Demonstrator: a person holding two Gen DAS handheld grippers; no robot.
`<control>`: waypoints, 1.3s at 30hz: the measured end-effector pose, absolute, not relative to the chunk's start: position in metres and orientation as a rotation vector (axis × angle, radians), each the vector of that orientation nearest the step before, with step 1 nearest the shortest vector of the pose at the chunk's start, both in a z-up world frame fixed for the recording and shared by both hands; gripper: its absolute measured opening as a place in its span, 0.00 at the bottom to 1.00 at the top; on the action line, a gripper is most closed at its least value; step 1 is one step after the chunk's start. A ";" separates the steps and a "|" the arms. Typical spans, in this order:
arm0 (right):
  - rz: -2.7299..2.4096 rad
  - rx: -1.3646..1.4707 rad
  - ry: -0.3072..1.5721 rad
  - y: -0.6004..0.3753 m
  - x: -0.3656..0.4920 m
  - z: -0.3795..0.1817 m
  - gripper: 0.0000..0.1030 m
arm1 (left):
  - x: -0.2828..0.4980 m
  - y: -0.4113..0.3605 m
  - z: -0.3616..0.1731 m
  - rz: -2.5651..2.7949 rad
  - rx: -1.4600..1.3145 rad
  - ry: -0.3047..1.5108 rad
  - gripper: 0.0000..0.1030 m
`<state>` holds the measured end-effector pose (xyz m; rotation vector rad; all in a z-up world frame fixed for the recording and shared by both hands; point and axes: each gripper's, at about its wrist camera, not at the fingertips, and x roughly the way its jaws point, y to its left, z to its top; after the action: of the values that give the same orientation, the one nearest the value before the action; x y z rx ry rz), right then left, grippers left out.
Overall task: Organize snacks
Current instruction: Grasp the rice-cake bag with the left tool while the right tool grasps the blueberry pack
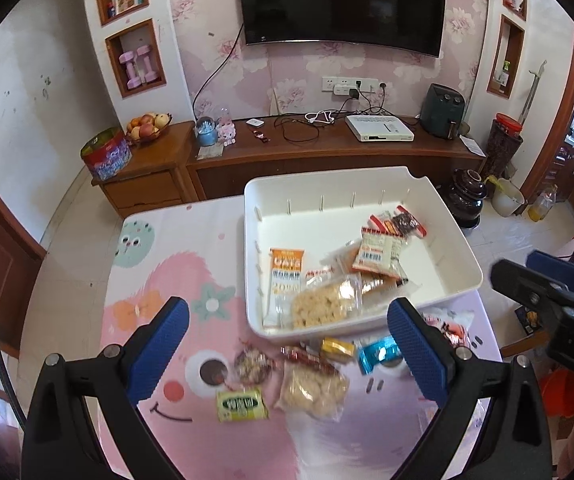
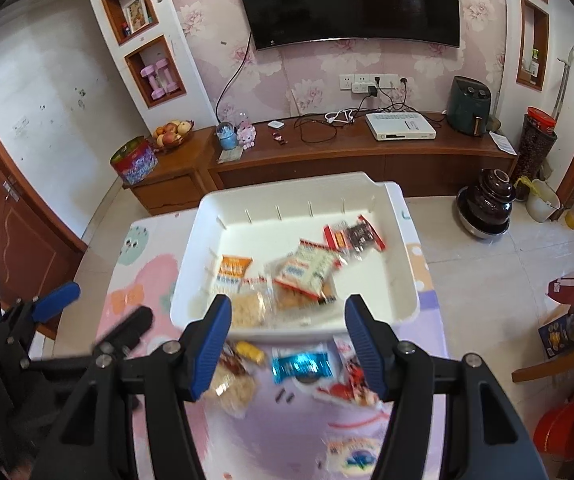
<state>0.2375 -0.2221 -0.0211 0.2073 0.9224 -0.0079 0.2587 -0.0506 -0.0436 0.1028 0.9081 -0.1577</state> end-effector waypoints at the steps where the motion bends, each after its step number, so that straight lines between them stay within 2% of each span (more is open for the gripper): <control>1: -0.007 0.202 0.926 -0.224 0.229 -0.023 0.58 | 0.253 -0.048 -0.045 -0.154 0.096 0.910 0.96; 9: -0.043 0.197 0.988 -0.247 0.178 -0.050 0.58 | 0.215 -0.023 -0.067 -0.127 0.043 0.945 0.96; 18: -0.102 0.235 1.098 -0.270 0.142 -0.110 0.58 | 0.192 -0.016 -0.119 -0.128 0.048 1.033 0.96; 26: -0.125 0.249 1.217 -0.274 0.132 -0.174 0.58 | 0.198 -0.022 -0.161 -0.135 0.053 1.093 0.96; 36: -0.116 0.206 1.290 -0.260 0.146 -0.209 0.58 | 0.233 -0.054 -0.203 -0.190 0.121 1.154 0.96; 39: -0.114 0.179 1.283 -0.255 0.150 -0.211 0.61 | 0.242 -0.066 -0.219 -0.204 0.165 1.188 0.96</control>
<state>0.1502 -0.2553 -0.2113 0.1795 1.2832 -0.1144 0.2415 -0.0664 -0.2192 0.1652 1.1883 -0.2037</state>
